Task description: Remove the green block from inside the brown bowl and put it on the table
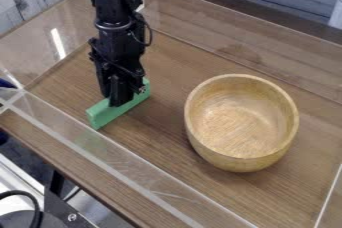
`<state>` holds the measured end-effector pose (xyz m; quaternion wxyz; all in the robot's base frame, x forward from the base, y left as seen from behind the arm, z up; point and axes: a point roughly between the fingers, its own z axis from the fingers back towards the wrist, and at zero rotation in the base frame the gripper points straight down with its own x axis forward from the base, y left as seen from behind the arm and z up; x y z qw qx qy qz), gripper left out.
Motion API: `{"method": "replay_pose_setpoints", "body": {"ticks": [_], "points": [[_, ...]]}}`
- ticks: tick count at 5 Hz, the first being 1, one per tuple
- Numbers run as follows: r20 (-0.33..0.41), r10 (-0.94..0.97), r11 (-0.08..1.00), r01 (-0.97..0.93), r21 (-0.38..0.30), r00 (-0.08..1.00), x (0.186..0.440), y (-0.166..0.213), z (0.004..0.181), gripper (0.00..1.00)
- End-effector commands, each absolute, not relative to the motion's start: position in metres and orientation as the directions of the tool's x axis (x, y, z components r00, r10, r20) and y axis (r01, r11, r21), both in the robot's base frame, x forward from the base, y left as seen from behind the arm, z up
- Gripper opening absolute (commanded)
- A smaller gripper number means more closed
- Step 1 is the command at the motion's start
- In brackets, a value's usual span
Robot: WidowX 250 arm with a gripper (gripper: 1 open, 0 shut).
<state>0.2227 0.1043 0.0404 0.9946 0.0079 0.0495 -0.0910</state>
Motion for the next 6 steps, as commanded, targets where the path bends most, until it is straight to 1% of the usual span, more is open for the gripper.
{"method": "replay_pose_setpoints", "body": {"ticks": [1,6], "points": [[-0.062,-0.159,0.986,0.161,0.028,0.985,0.2325,0.1108,0.0496,0.00],[-0.062,-0.136,0.990,0.137,0.015,0.989,0.2386,0.1134,0.0503,0.00]]}}
